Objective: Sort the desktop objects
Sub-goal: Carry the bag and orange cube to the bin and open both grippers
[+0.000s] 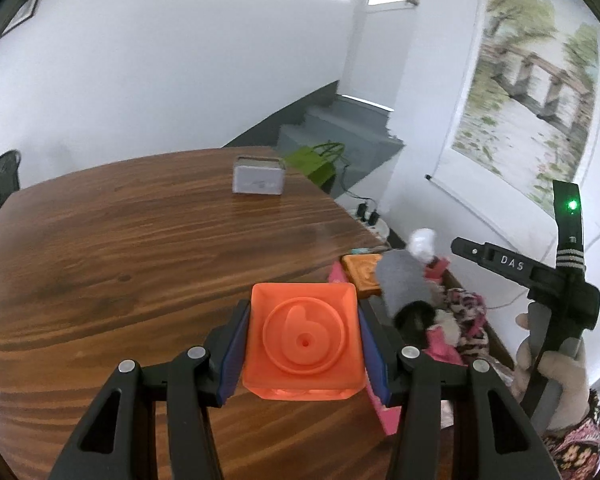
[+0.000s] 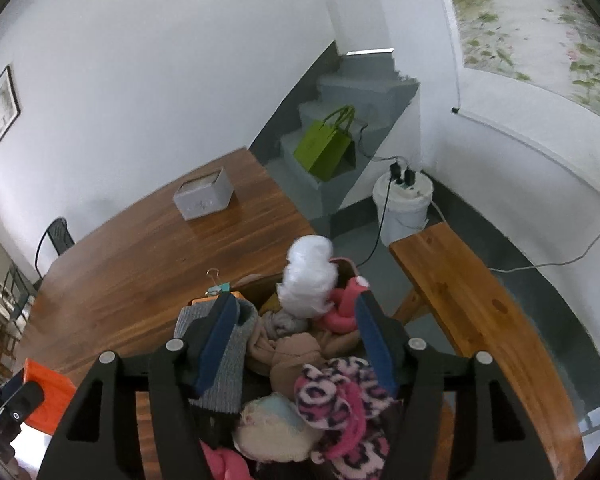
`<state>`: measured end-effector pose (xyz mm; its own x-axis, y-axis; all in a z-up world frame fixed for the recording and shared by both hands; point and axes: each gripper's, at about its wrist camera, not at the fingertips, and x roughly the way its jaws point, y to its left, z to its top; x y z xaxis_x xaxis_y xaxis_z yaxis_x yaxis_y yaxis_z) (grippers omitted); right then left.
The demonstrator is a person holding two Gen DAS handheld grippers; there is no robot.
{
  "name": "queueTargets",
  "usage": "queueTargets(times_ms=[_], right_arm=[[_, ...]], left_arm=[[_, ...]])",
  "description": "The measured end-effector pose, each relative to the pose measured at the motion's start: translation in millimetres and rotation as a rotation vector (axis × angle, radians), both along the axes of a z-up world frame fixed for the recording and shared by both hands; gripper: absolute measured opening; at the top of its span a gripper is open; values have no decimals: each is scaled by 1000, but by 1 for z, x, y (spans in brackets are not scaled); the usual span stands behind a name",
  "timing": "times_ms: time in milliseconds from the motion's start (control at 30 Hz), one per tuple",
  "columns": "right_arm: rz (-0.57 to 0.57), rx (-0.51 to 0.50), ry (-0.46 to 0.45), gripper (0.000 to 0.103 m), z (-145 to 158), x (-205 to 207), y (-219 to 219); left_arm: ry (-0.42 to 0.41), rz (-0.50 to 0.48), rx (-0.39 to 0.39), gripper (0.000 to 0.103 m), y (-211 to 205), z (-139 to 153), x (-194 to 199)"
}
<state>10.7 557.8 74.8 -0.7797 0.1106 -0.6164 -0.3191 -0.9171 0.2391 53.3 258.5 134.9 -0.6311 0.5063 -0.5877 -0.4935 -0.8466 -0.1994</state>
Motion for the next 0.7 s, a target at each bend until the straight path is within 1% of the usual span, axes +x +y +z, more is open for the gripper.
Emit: queueTargets(times_ms=[100,400,500,700], right_arm=[[-33,10,33,70,3,18,1],[-127,45,102,73,13,74,17],[-150,40,108,73,11,87,25],[-187,10,103,73,1,102,43]], left_arm=[[0,-51,12,53,16,5,5],[-24,-248,35,53,86,11,26],[-37,-285,34,52,110,10,27],[-66,-338,2,53,146,-3,26]])
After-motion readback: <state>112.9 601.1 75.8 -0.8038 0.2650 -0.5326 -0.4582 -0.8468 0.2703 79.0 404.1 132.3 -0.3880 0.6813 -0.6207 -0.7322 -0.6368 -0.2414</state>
